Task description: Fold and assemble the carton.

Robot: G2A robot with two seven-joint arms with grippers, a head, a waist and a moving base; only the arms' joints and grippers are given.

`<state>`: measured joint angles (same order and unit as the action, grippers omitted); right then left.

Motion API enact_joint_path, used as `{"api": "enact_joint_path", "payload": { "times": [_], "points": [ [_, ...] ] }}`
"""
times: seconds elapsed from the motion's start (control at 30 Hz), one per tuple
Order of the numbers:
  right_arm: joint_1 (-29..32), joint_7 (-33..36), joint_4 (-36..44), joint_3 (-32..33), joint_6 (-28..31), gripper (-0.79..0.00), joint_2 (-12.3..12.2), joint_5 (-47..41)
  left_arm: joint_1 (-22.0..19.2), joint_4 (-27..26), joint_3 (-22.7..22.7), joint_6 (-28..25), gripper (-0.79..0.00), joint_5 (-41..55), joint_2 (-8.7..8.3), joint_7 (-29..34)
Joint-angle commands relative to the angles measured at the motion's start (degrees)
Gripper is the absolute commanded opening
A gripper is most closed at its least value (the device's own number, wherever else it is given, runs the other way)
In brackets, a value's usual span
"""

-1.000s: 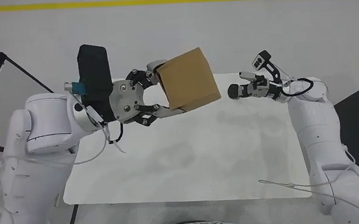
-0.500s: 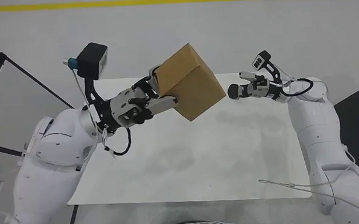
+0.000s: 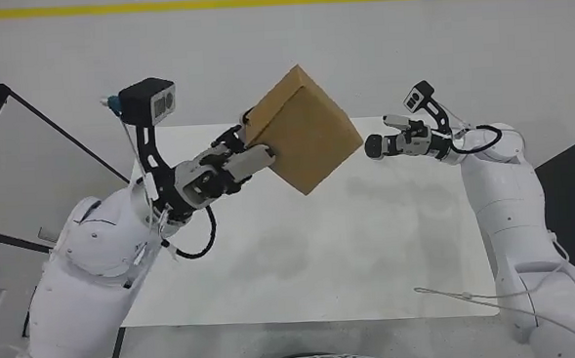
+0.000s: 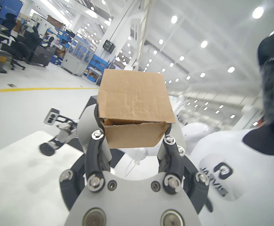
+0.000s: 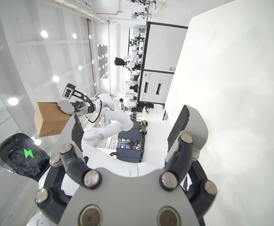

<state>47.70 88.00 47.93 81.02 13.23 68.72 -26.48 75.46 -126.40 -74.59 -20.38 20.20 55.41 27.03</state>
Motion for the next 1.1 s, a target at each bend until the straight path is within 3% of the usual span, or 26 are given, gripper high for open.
{"api": "enact_joint_path", "payload": {
  "times": [0.0,0.17,0.47,0.57,0.73,0.9,1.07],
  "points": [
    [0.0,0.0,0.0,0.0,0.0,0.0,0.0,0.0,0.7,-0.6,0.1,2.4,-0.785,6.9,0.22,-1.3],
    [0.0,0.0,0.0,0.0,0.0,0.0,0.0,0.0,1.9,-1.0,-0.4,6.1,-0.785,13.1,0.45,-0.6],
    [0.0,0.0,0.0,0.0,0.0,0.0,0.0,0.0,3.0,-0.9,-1.7,5.9,-0.785,13.3,0.78,1.5],
    [0.0,0.0,0.0,0.0,0.0,0.0,0.0,0.0,2.6,-0.4,-2.5,5.9,-0.785,9.3,0.72,3.1],
    [0.0,0.0,0.0,0.0,0.0,0.0,0.0,0.0,1.2,0.2,-4.4,1.5,-0.785,-4.6,0.4,8.0],
    [0.0,0.0,0.0,0.0,0.0,0.0,0.0,0.0,-0.2,1.7,-5.5,-7.1,-0.785,-14.5,0.38,9.1],
    [0.0,0.0,0.0,0.0,0.0,0.0,0.0,0.0,-1.1,3.1,-5.4,-13.3,-0.785,-18.8,0.46,9.1]
  ]
}}
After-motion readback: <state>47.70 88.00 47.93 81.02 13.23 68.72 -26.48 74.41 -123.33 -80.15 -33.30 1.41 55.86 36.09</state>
